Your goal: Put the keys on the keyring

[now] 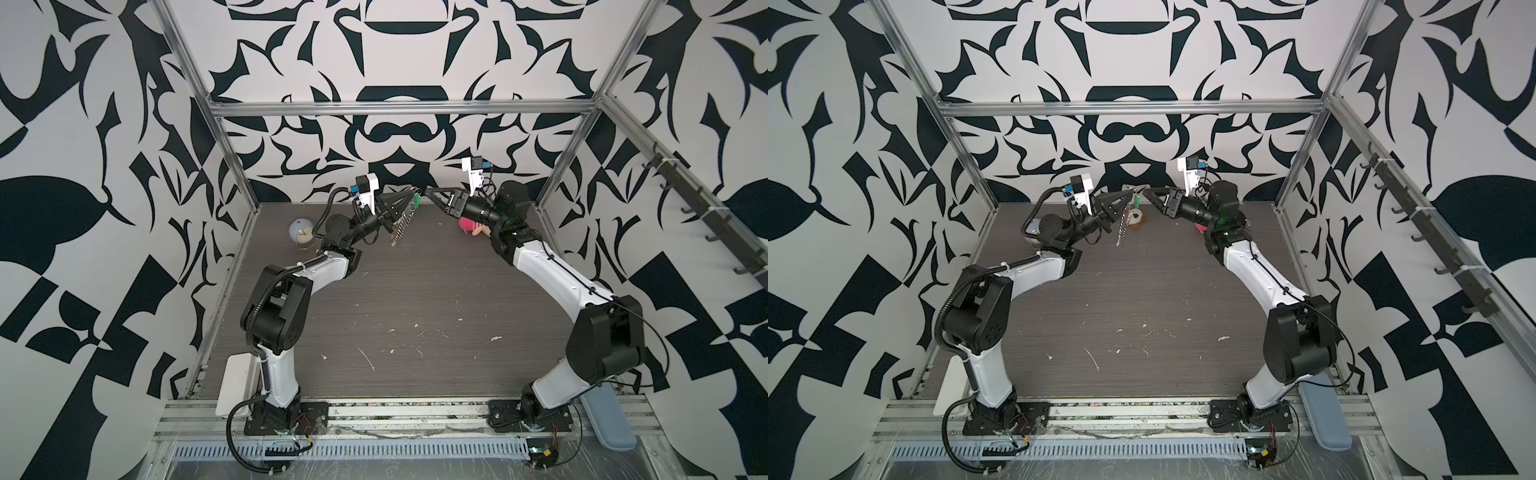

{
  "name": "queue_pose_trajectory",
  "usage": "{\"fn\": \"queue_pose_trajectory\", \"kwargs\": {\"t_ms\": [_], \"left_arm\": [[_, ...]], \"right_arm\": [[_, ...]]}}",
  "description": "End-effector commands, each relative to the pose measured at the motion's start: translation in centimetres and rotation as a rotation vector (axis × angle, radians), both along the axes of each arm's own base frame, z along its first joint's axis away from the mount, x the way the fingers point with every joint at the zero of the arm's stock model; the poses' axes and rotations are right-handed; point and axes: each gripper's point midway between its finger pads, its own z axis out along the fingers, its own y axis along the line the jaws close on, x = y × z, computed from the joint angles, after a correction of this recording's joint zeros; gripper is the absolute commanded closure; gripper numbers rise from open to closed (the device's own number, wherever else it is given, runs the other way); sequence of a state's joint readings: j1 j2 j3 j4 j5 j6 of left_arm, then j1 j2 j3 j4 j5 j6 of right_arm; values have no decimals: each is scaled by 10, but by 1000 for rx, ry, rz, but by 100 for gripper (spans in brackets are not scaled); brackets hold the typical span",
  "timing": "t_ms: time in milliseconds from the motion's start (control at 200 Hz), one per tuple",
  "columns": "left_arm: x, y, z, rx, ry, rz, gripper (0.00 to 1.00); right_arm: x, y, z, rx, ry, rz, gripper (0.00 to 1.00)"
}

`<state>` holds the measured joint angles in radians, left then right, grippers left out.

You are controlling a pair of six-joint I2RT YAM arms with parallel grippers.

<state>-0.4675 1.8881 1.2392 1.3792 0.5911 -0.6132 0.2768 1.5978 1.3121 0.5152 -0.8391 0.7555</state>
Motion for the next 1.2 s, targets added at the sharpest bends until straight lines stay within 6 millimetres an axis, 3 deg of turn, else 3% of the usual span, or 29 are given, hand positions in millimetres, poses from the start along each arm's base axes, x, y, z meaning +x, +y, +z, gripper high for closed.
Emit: {"fn": "queue_pose_trajectory", "kwargs": {"t_ms": [0, 375, 555, 770, 1195], "left_arm": [[-7, 2, 20, -43, -59, -23, 100], [-11, 2, 25, -45, -60, -45, 100], [-13, 2, 27, -47, -64, -47, 100], [-12, 2, 26, -47, -62, -46, 100], [-11, 4, 29, -56, -58, -41, 100]], "right_arm": [[-16, 0, 47, 50, -150, 45, 60], [-11, 4, 54, 104, -145, 87, 60], [-9, 6, 47, 99, -129, 94, 60], [-11, 10, 44, 100, -124, 106, 73], [-12, 18, 38, 98, -114, 125, 76]]}}
